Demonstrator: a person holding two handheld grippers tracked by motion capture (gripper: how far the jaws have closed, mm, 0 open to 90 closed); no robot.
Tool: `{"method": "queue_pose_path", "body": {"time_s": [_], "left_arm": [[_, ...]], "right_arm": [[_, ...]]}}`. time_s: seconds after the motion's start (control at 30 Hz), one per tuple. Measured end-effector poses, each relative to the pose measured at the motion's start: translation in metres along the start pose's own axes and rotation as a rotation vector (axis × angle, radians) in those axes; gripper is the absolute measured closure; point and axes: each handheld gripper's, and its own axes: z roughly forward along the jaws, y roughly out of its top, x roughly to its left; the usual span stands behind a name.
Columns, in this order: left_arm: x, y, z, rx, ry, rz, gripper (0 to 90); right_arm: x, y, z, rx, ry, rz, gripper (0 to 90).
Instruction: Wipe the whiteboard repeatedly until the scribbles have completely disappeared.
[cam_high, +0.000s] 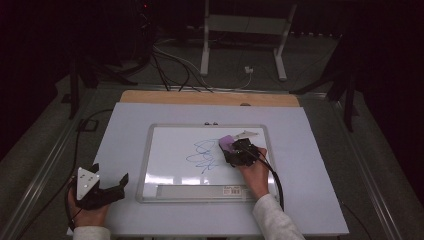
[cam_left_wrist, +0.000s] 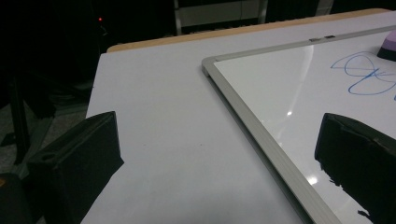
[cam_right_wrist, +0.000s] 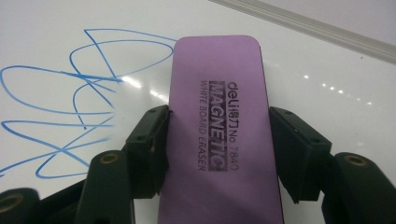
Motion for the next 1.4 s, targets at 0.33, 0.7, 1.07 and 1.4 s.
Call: {"method": "queue_pose_path", "body": {"time_s": [0.33, 0.7, 1.07, 1.4], "left_arm": [[0.0, 0.0, 0.0, 0.0, 0.001, -0.002, 1.2], [-0.002, 0.0, 0.002, 0.006, -0.005, 0.002, 1.3], [-0.001, 0.0, 0.003, 0.009, -0.006, 0.0, 1.3], [-0.001, 0.0, 0.002, 0.003, -0.004, -0.005, 1.3]], "right_arm": [[0.01, 0.003, 0.003, 0.002, 0.045, -0.021, 41.1], [0.005, 0.018, 0.016, 0.024, 0.04, 0.037, 41.1], [-0.009, 0.028, 0.024, 0.027, -0.075, 0.076, 41.2], [0.002, 0.034, 0.028, 0.04, -0.034, 0.023, 41.1]]}}
